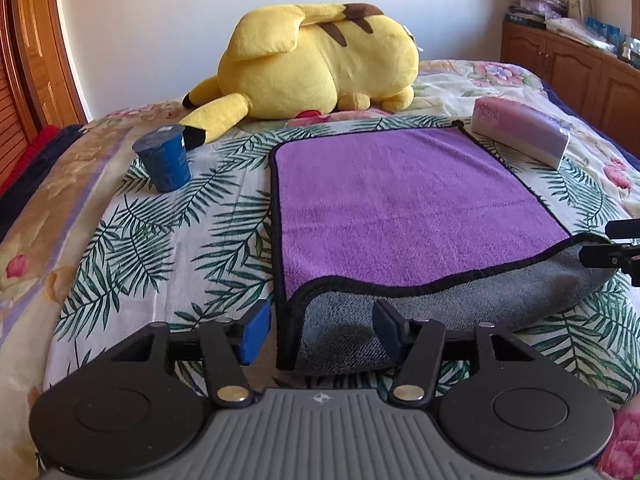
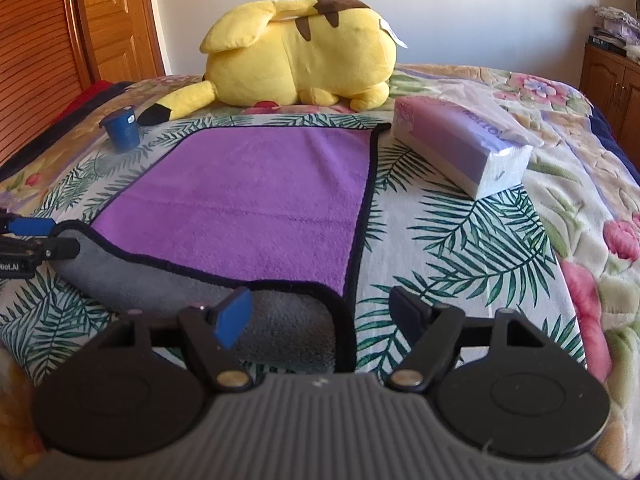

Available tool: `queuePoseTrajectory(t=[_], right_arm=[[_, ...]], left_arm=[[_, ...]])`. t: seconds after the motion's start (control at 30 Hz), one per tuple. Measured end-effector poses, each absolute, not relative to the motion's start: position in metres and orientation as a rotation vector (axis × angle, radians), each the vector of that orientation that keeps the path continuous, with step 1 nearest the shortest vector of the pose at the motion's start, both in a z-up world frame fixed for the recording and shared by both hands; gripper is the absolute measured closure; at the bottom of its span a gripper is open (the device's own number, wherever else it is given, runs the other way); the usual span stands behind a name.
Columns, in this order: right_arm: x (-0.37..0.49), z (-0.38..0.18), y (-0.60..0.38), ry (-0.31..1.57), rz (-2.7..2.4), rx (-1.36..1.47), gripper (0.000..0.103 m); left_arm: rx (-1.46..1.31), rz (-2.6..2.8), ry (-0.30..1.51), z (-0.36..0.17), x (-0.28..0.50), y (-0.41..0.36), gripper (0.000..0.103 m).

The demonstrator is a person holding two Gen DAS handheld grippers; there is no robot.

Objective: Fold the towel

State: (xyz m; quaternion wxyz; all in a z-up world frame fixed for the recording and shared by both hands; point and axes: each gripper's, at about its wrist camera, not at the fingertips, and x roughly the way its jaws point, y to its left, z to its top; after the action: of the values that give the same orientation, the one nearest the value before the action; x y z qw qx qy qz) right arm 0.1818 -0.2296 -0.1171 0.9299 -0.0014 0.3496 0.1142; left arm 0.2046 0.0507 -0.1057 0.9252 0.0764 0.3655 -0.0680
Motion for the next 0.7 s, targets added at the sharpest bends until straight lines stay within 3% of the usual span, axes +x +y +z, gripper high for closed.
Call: queuePoseTrajectory(t=[0.17, 0.37, 0.53, 0.7], right_arm=[[0.185, -0.119, -0.23, 0.745, 0.241, 0.005, 0.027], [0.187, -0.123, -0.23, 0.785, 0.26, 0.013, 0.029], [0.187, -0.124, -0.231, 0.802, 0.273, 0.022, 0.036], [0.186, -0.123, -0.23, 0.805, 0.284, 0.022, 0.043]], left_arm=[[0.144, -0.141, 0.783, -0.112, 0.207, 0.054, 0.075], [0.123, -0.131, 0.819, -0.121, 0.208, 0.058, 0.075], [0.127, -0.132, 0.815, -0.121, 0.206, 0.057, 0.077], [0.125, -0.138, 0.793, -0.118, 0.205, 0.056, 0.096]])
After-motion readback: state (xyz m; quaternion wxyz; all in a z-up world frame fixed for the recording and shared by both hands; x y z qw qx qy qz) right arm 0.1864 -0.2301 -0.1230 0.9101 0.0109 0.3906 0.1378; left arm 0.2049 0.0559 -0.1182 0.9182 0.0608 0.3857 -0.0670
